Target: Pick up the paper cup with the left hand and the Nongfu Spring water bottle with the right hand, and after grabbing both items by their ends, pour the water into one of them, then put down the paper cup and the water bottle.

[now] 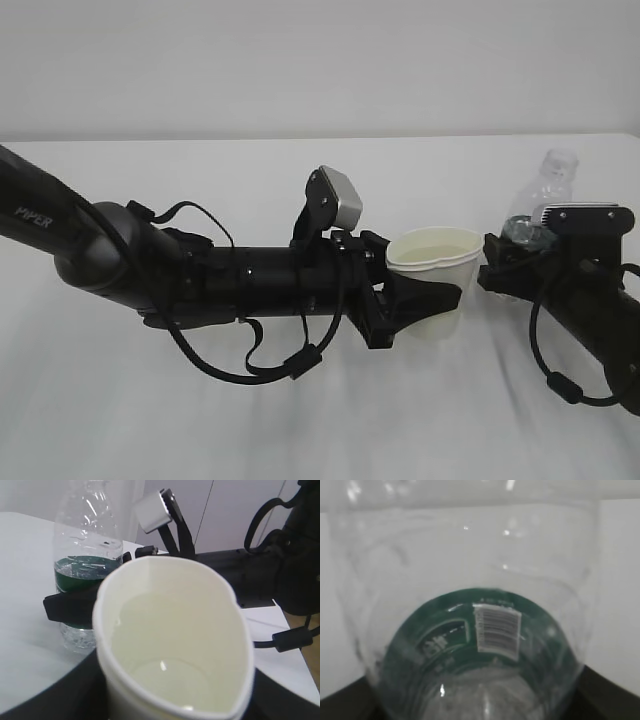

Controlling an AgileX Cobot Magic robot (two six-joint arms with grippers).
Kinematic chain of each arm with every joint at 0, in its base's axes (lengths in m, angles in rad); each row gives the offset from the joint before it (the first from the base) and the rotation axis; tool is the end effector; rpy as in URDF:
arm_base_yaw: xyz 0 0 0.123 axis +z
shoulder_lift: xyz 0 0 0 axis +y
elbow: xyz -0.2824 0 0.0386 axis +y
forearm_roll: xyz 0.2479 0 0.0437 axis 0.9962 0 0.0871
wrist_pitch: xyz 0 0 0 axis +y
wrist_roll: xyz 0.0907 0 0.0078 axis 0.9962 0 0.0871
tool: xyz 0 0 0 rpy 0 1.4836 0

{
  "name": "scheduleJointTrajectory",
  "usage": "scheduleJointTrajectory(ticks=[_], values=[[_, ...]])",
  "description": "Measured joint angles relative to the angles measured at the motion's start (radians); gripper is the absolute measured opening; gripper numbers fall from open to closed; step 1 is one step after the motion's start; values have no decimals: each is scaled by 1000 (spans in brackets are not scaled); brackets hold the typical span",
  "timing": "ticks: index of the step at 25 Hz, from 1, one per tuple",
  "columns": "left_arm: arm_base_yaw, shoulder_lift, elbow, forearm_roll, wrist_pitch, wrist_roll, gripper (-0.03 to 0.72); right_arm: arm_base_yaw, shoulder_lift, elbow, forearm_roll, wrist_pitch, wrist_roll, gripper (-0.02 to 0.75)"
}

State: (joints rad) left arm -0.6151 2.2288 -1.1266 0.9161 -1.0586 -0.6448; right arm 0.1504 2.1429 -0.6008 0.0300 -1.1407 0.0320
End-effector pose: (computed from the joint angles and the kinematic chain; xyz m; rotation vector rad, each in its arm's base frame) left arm 0.3057 -0.2930 0.1089 1.0321 1.5431 -1.1589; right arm 0.3194 0.0459 0.0647 -0.0812 1.8847 0.1077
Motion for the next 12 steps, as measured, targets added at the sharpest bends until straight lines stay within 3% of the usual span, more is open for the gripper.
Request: scheduleJointTrajectory(ticks=[12], values=[[0,0,0,0,0,0,410,0,-2,0,-30,-1,0,585]])
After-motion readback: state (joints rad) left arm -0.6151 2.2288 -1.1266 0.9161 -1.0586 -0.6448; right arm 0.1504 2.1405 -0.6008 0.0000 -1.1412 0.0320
